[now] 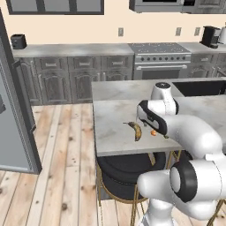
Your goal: Open the fridge, remove the banana, cucumber, and shrimp, and place them on any counter.
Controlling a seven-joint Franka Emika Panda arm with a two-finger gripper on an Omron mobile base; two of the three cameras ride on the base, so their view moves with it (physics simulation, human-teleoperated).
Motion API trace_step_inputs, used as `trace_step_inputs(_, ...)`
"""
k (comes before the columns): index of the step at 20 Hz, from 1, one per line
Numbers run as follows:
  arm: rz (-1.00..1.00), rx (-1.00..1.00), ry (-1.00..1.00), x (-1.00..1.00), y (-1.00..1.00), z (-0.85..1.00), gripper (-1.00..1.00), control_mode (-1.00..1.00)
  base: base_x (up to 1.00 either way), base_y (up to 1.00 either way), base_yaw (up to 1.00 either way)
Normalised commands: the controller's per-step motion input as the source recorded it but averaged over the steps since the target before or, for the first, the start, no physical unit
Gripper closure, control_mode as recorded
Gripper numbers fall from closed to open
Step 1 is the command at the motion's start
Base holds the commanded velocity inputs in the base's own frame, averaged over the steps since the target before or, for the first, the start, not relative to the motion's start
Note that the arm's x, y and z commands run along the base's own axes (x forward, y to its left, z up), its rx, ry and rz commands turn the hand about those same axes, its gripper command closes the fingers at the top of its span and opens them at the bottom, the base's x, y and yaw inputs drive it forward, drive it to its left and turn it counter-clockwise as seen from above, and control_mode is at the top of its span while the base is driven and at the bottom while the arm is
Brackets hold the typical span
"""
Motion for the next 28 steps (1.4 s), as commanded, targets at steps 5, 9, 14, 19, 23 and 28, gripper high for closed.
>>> trace_step_inputs(5, 0.0, 0.0, -0.25, -0.43, 0.29, 0.46, -1.0, -1.0, 0.0, 0.0, 0.0)
trace_step_inputs(9, 0.02, -0.01, -0.33, -0.69, 0.57, 0.6, -1.0, -1.0, 0.0, 0.0, 0.0)
trace_step_inputs(14, 0.08, -0.01, -0.35, -0.78, 0.52, 0.76, -1.0, -1.0, 0.0, 0.0, 0.0)
trace_step_inputs(19, 0.13, 0.0, -0.15, -0.66, 0.14, 0.84, -1.0, -1.0, 0.0, 0.0, 0.0)
trace_step_inputs(23, 0.1, -0.01, 0.0, -0.84, 0.0, 0.98, -1.0, -1.0, 0.0, 0.0, 0.0)
trace_step_inputs(28, 0.1, -0.03, 0.08, -0.66, 0.0, 0.56, -1.0, -1.0, 0.0, 0.0, 0.0)
